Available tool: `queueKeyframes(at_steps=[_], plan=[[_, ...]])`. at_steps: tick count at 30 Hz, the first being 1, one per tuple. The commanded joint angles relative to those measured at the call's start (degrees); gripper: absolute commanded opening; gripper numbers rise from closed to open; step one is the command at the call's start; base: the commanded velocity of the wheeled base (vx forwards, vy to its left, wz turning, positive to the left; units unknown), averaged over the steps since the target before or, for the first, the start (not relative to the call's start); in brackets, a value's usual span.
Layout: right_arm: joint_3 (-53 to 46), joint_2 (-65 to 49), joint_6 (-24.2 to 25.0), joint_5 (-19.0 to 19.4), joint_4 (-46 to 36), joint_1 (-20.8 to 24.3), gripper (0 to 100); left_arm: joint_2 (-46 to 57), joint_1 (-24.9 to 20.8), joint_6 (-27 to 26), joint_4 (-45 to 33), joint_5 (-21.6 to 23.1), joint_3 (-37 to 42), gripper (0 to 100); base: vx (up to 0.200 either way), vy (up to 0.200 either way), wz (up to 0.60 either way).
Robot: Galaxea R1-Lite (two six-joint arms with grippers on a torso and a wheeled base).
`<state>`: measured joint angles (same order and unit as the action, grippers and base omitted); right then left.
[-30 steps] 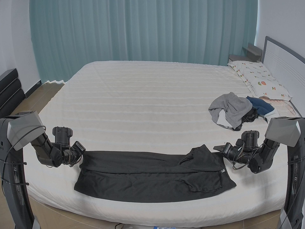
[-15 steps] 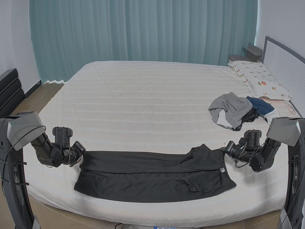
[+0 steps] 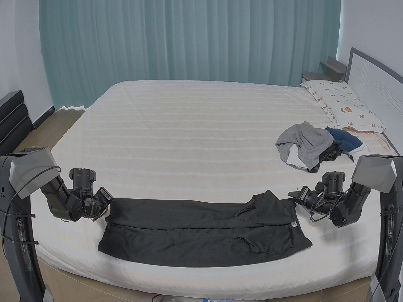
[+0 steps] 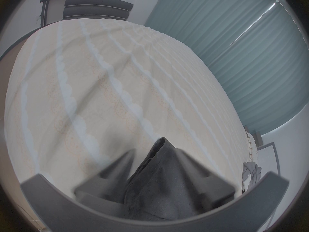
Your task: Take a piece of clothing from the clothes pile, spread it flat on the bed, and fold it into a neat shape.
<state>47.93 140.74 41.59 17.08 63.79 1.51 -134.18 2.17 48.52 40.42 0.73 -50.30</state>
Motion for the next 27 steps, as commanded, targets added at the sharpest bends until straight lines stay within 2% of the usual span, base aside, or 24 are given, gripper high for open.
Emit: queueKeyframes(at_steps=[1, 4, 7, 13, 17, 27], plan=[[-0.91, -3.81, 0.07, 0.24, 1.25, 0.07, 100, 0.06, 0.03, 0.08, 0.01, 0.06, 0.02, 100, 0.000, 0.000, 0.00], [-2.05, -5.83, 0.07, 0.50, 1.77, 0.42, 100, 0.06, 0.03, 0.08, 0.01, 0.06, -0.06, 100, 0.000, 0.000, 0.00], [-5.66, -8.55, 0.07, 1.55, 3.71, 3.59, 100, 0.06, 0.03, 0.17, 0.09, 0.06, 0.02, 100, 0.000, 0.000, 0.00], [-7.15, -5.65, -1.25, 1.91, 6.08, 7.45, 100, 0.06, 0.03, 0.26, 0.09, 0.06, 0.02, 100, 0.000, 0.000, 0.00], [-6.89, -2.49, -4.77, 1.64, 6.26, 7.37, 100, 0.15, 0.03, 0.35, 0.01, 0.06, 0.02, 100, 0.000, 0.000, 0.00], [-5.75, 0.59, -8.11, 1.29, 6.43, 6.75, 100, 0.24, -0.06, 0.26, 0.01, 0.06, 0.02, 100, 0.000, 0.000, 0.00]])
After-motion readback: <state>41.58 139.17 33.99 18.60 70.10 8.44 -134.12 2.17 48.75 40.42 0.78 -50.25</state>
